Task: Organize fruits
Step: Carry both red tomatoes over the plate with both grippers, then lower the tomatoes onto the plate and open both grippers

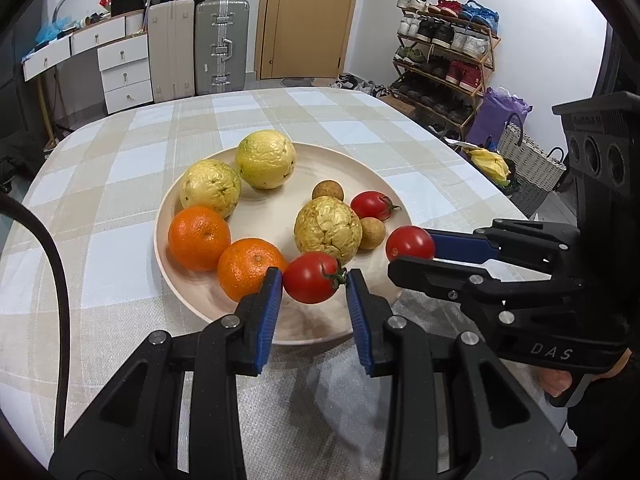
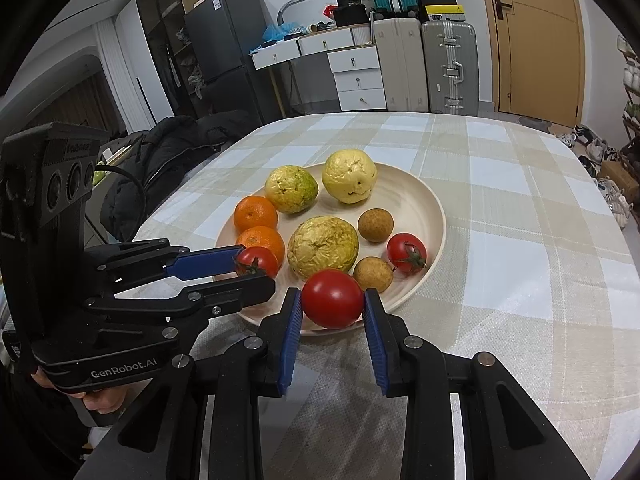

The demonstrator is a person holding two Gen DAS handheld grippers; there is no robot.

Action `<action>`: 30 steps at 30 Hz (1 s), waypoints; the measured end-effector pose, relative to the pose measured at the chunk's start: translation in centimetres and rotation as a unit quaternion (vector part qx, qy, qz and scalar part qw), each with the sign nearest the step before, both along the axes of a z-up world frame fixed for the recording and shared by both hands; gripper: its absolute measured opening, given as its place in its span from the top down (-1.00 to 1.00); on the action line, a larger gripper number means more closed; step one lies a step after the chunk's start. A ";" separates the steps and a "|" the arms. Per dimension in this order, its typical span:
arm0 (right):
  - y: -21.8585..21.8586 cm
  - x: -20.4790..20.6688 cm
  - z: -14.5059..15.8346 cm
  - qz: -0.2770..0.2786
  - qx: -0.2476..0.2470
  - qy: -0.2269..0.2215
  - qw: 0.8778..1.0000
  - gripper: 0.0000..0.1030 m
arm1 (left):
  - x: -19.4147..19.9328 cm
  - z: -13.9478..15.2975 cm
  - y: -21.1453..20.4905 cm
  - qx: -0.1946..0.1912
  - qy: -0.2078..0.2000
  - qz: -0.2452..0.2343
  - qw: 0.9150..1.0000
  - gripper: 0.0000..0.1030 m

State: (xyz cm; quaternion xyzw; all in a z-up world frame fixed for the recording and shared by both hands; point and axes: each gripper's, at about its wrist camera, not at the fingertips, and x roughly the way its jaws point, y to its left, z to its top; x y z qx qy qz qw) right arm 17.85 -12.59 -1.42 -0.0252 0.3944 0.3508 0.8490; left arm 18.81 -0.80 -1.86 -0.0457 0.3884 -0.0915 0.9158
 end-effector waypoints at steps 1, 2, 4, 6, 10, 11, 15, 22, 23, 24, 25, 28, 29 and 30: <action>0.0 0.0 0.0 0.000 0.000 0.000 1.000 0.39 | 0.0 0.0 -0.1 0.002 0.000 -0.001 1.000 0.41; 0.0 0.0 0.0 0.000 -0.001 0.000 1.000 0.39 | 0.0 0.0 -0.1 0.002 0.000 -0.002 1.000 0.41; 0.0 0.0 0.0 0.000 -0.001 0.000 1.000 0.39 | 0.1 -0.1 -0.2 0.002 0.000 -0.003 1.000 0.41; 0.0 0.0 0.1 0.000 0.000 0.000 1.000 0.39 | 0.1 -0.1 -0.2 0.003 0.000 -0.003 1.000 0.41; 0.2 0.1 0.0 0.002 -0.001 0.001 1.000 0.39 | 0.2 -0.2 -0.3 0.001 0.002 -0.005 1.000 0.41; 0.2 0.0 0.1 0.003 -0.002 0.001 1.000 0.39 | 0.2 -0.2 -0.3 0.001 0.002 -0.005 1.000 0.41; 0.3 0.1 0.2 0.001 -0.003 -0.001 1.000 0.38 | 0.2 -0.4 -0.4 0.002 0.006 -0.005 1.000 0.41; 0.0 0.0 0.5 -0.009 0.004 -0.008 1.000 0.19 | -0.1 -0.5 -0.5 0.004 0.005 -0.003 1.000 0.41; 0.0 0.0 0.6 -0.009 0.003 -0.009 1.000 0.12 | -0.2 -0.5 -0.4 0.005 0.004 -0.001 1.000 0.41; -0.1 -0.1 0.6 -0.011 0.004 -0.010 1.000 0.09 | -0.3 -0.4 -0.3 0.005 0.003 0.001 1.000 0.41; -0.1 -0.1 0.6 -0.011 0.004 -0.011 1.000 0.06 | -0.4 -0.3 -0.3 0.004 0.001 0.002 1.000 0.40; -0.3 -0.2 0.6 -0.015 0.002 -0.012 1.000 0.04 | -0.6 -0.1 0.0 0.002 0.001 0.003 1.000 0.32; -0.3 -0.2 0.6 -0.016 0.002 -0.012 1.000 0.02 | -0.7 -0.1 0.1 0.003 -0.001 0.005 1.000 0.28; -0.4 -0.2 0.6 -0.018 -0.001 -0.012 1.000 0.00 | -0.9 0.0 0.2 0.005 -0.002 0.008 1.000 0.24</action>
